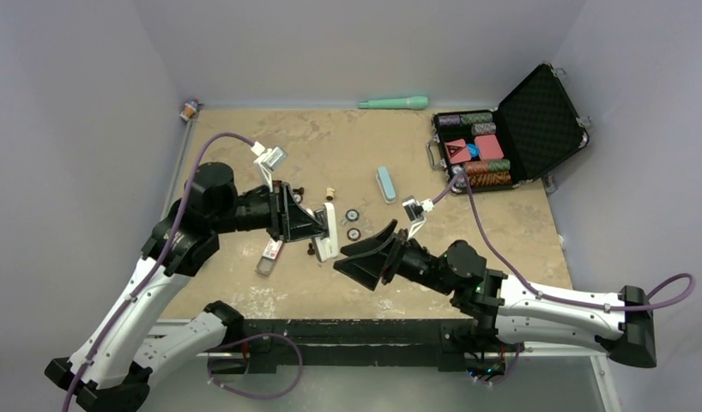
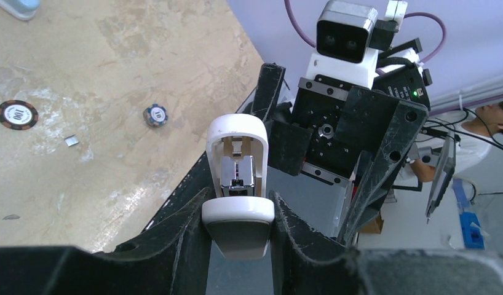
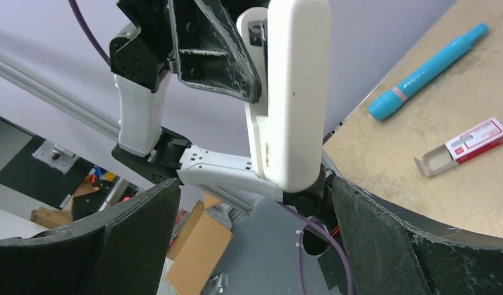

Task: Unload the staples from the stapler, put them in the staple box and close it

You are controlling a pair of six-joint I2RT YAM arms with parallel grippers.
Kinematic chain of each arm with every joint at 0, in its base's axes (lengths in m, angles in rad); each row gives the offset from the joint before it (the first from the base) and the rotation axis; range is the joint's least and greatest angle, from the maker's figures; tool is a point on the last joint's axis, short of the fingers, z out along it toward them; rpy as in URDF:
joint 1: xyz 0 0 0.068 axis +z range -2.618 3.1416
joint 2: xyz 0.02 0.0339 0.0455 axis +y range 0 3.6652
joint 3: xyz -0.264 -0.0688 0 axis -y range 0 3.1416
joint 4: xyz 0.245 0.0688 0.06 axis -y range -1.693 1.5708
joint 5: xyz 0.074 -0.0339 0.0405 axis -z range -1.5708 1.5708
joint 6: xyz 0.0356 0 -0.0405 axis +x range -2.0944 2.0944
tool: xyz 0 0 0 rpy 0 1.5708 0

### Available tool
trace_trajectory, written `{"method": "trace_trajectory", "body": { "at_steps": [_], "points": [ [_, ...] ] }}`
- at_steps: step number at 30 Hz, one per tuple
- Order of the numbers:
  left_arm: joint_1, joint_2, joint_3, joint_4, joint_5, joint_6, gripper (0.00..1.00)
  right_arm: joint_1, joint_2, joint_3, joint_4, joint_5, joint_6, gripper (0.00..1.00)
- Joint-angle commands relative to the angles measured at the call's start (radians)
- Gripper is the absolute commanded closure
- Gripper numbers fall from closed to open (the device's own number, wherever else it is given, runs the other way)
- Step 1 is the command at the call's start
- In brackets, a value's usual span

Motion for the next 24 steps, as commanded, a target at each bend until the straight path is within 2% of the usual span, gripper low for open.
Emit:
{"method": "trace_trajectory", "body": {
  "at_steps": [1,7,17,20,24],
  "points": [
    [0.0,-0.041,-0.015,0.122,0.073,-0.082,1.0,0.002,0.032,0.126,-0.023,-0.038,-0.116,0.01],
    [0.001,-0.075,-0.015,0.149,0.083,-0.117,1.0,0.001,0.077,0.21,-0.06,-0.07,-0.16,0.02],
    [0.0,-0.11,-0.027,0.191,0.097,-0.154,1.0,0.001,0.151,0.266,-0.074,-0.071,-0.174,0.16],
    [0.0,-0.115,-0.028,0.186,0.097,-0.152,1.0,0.001,0.173,0.286,-0.073,-0.071,-0.178,0.24],
    [0.0,-0.129,-0.043,0.188,0.088,-0.154,1.0,0.002,0.194,0.284,-0.054,-0.096,-0.179,0.43]
  ]
}}
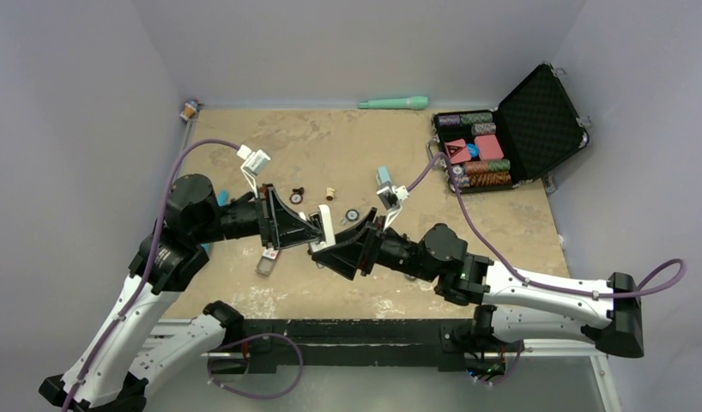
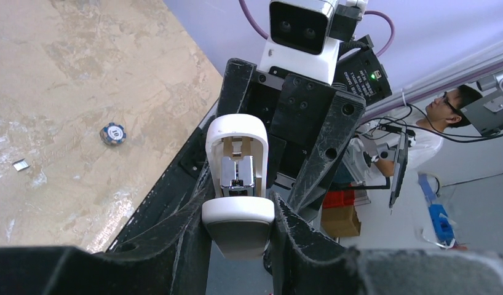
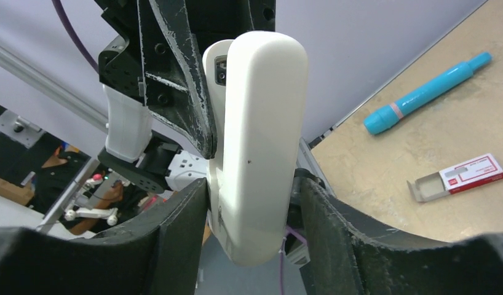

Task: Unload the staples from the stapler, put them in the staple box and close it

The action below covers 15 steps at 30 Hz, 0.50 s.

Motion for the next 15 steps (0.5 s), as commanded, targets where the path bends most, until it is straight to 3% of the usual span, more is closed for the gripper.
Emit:
{"method": "trace_trajectory", "body": {
  "at_steps": [1,6,10,12,14,15],
  "points": [
    [-0.001,-0.024,-0.013,0.06,0.013,-0.019,1.0,0.002,0.011,0.042,0.043,-0.032,-0.021,0.46],
    [0.0,-0.034,-0.02,0.06,0.011,-0.018,1.0,0.002,0.018,0.026,0.077,-0.041,-0.015,0.64],
    [0.0,-0.039,-0.02,0.054,-0.002,-0.015,1.0,0.002,0.02,0.016,0.095,-0.045,-0.009,0.94],
    [0.0,-0.043,-0.02,0.037,-0.021,-0.006,1.0,0.002,0.017,0.012,0.093,-0.041,-0.006,1.0],
    [-0.001,-0.049,-0.02,0.009,-0.046,0.007,0.85,0.001,0.012,0.007,0.09,-0.037,-0.002,1.0],
    [0.0,-0.052,-0.02,-0.006,-0.056,0.015,0.67,0.001,0.007,0.003,0.085,-0.03,0.001,1.0]
  ]
}}
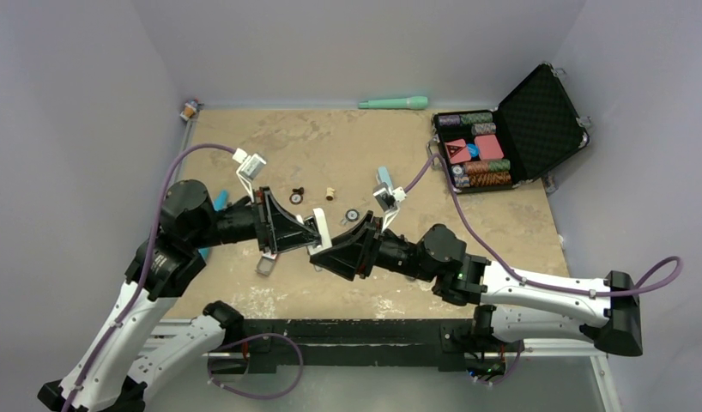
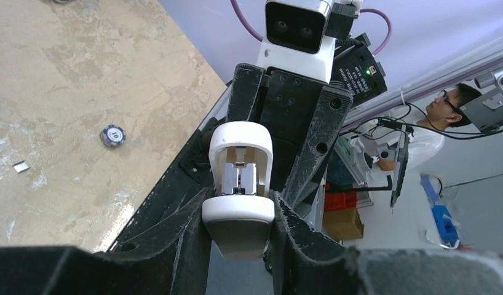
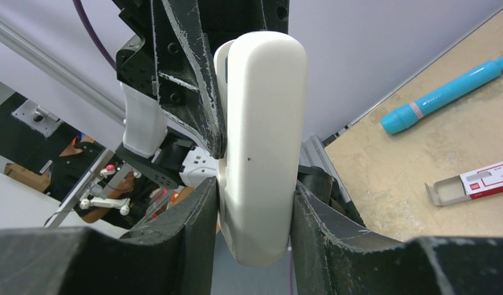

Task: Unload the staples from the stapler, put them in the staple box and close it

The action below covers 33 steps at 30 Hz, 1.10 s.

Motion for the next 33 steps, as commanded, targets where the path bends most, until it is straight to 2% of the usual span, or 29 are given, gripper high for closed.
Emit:
{"method": "trace_trajectory", "body": {
  "at_steps": [1,2,4,5,6,23,27,29,33],
  "points": [
    [0.001,-0.021,0.0,-0.031,-0.058,0.022,0.47,0.001,-0.019,-0.003,0.035,0.024,-0.004,1.0],
    [0.002,-0.027,-0.001,-0.045,-0.07,0.03,0.31,0.0,-0.028,-0.009,0.034,0.03,-0.001,1.0],
    [0.001,-0.042,0.002,-0.079,-0.107,0.049,0.1,0.0,-0.044,-0.02,0.03,0.038,0.004,1.0],
    [0.002,-0.049,0.004,-0.099,-0.128,0.061,0.02,0.001,-0.055,-0.026,0.026,0.037,0.007,1.0],
    [0.002,-0.056,0.007,-0.123,-0.146,0.074,0.0,0.0,-0.062,-0.029,0.019,0.052,0.011,1.0],
    [0.001,-0.196,0.037,-0.56,-0.634,0.362,0.0,0.0,-0.141,-0.078,-0.138,0.192,0.067,1.0],
    [0.001,-0.245,-0.042,-0.607,-0.688,0.417,0.0,0.001,-0.152,-0.07,-0.179,0.233,0.069,1.0],
    [0.0,-0.259,-0.056,-0.622,-0.716,0.399,0.0,0.0,-0.154,-0.07,-0.211,0.275,0.081,1.0],
    [0.0,-0.316,-0.084,-0.584,-0.668,0.397,0.0,-0.001,-0.143,-0.075,-0.31,0.39,0.134,1.0]
  ]
}}
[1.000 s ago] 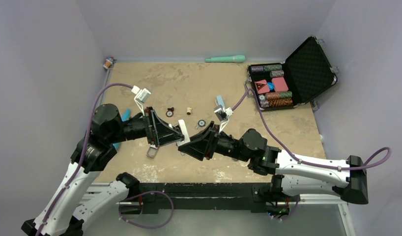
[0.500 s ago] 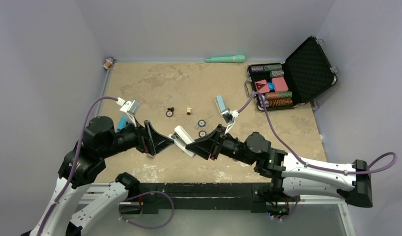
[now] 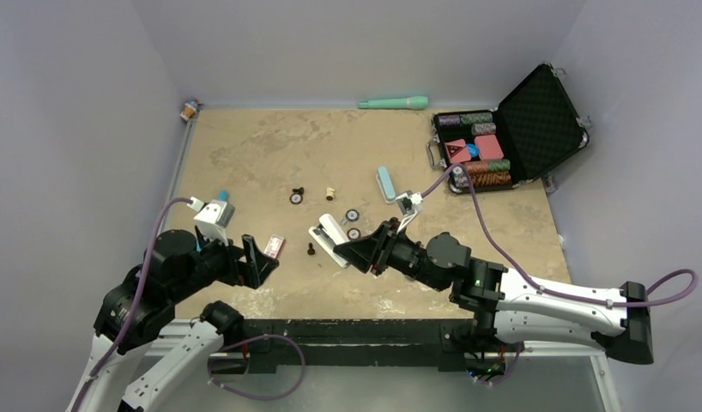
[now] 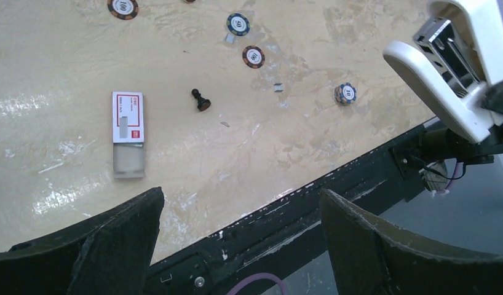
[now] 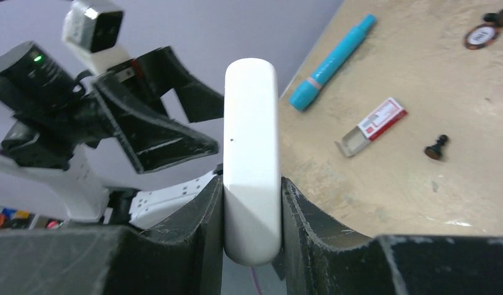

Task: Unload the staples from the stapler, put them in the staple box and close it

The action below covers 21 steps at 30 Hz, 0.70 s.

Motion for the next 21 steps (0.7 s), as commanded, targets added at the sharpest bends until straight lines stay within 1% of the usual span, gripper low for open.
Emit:
{"method": "trace_trajectory", "body": {
  "at_steps": [1,3,4,6,8,13,16,21],
  "points": [
    [0.0,-0.06,-0.04,0.03,-0.015,0.019,0.0,-0.003,-0.001,0.01,-0.1,0.174,0.066,1.0],
    [0.0,-0.087,-0.079,0.056,-0.036,-0.011,0.0,-0.025,0.023,0.036,-0.223,0.229,0.085,1.0],
    [0.0,-0.099,-0.107,0.073,-0.058,-0.027,0.0,-0.05,0.04,0.058,-0.301,0.251,0.101,1.0],
    [0.0,-0.122,-0.127,0.089,-0.086,-0.038,0.0,-0.125,0.068,0.088,-0.397,0.258,0.108,1.0],
    [0.0,-0.139,-0.134,0.091,-0.117,-0.042,0.0,-0.216,0.077,0.097,-0.431,0.242,0.088,1.0],
    [-0.001,-0.146,-0.143,0.094,-0.129,-0.045,0.0,-0.368,0.121,0.128,-0.463,0.243,0.001,1.0],
    [0.0,-0.15,-0.143,0.091,-0.134,-0.047,0.0,-0.451,0.187,0.166,-0.502,0.264,-0.031,1.0],
    [0.0,-0.155,-0.143,0.091,-0.138,-0.049,0.0,-0.556,0.334,0.248,-0.546,0.32,-0.086,1.0]
  ]
}}
